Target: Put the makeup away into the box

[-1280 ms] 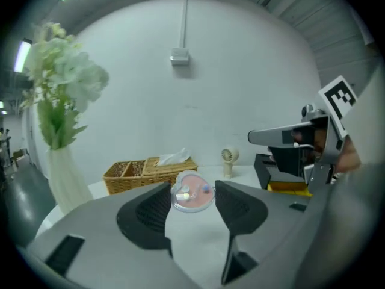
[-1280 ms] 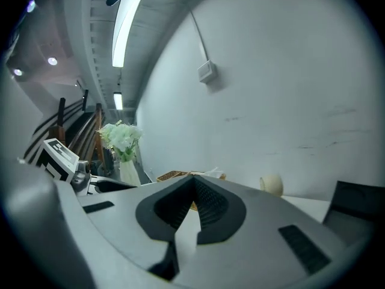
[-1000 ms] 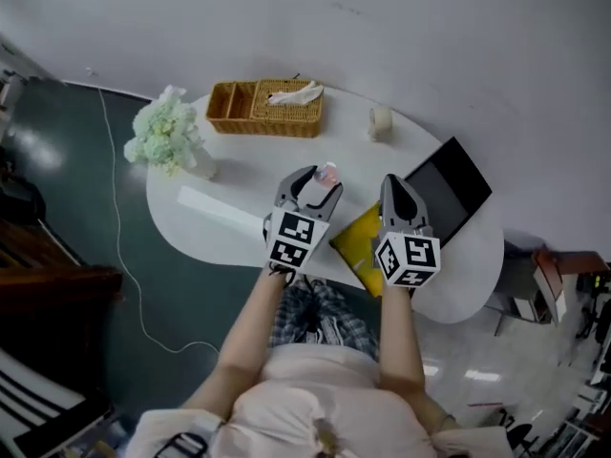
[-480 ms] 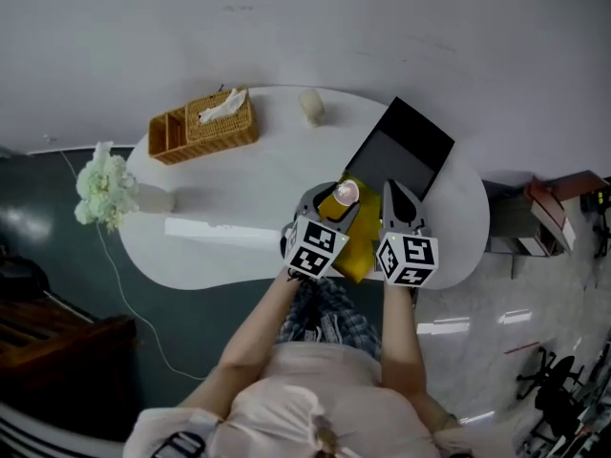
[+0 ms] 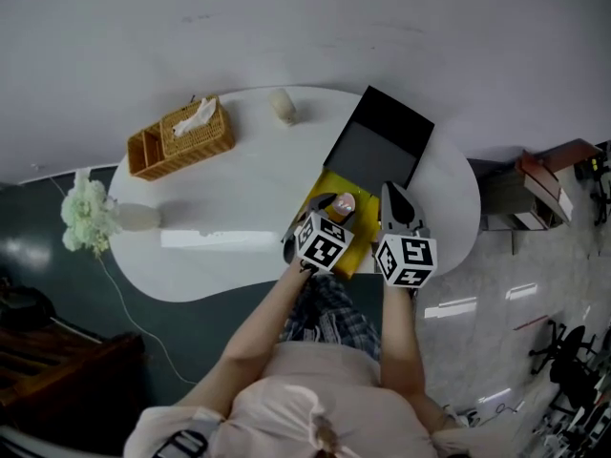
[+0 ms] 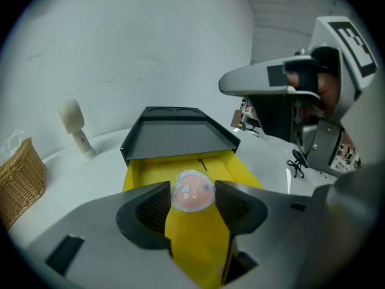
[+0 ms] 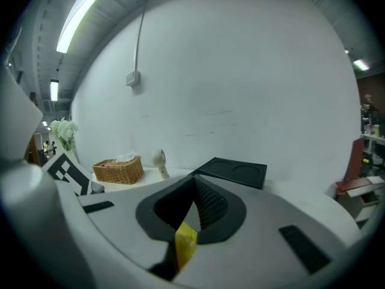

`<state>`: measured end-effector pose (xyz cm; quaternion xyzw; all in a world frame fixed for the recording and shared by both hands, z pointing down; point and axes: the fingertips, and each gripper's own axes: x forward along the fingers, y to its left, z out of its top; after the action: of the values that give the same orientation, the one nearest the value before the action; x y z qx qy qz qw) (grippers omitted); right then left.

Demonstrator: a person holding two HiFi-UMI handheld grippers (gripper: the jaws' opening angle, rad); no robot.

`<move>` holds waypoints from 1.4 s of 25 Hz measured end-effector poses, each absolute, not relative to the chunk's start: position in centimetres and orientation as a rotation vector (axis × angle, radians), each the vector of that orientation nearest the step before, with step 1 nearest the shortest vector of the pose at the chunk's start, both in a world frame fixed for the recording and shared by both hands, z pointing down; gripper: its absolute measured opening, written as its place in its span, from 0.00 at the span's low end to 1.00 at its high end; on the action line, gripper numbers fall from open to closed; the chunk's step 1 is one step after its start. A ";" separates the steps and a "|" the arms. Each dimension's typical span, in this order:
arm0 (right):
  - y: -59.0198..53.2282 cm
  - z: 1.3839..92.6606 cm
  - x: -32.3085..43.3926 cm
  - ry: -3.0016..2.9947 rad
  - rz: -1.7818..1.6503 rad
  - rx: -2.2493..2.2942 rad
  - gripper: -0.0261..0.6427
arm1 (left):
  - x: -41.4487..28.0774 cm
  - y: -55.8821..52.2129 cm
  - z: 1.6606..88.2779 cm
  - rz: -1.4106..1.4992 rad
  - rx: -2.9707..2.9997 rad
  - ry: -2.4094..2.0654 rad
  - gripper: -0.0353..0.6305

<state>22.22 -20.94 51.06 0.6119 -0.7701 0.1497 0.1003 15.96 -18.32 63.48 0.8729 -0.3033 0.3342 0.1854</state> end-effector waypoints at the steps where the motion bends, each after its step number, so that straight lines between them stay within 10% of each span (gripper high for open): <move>1: -20.9 51.2 22.4 -2.272 0.445 1.809 0.06 | 16.0 -18.3 64.0 0.958 2.441 -0.843 0.43; 7: -20.7 51.2 22.9 -2.269 0.445 1.811 0.06 | 16.3 -17.8 65.9 1.022 2.395 -0.791 0.43; 13: -20.8 51.1 23.1 -2.279 0.448 1.814 0.06 | 16.2 -17.6 62.2 0.820 2.504 -0.828 0.65; 27: -21.5 50.4 22.9 -2.301 0.428 1.807 0.06 | 10.4 -21.6 56.0 0.487 2.456 -1.075 0.65; 35: -22.9 46.2 22.7 -2.376 0.320 1.820 0.06 | -1.7 -25.1 46.0 0.175 2.362 -1.576 0.30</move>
<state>22.66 -22.87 46.20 0.6033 -0.7877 0.1061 0.0655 -1.67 -25.12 46.01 0.8211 -0.5478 0.0609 0.1481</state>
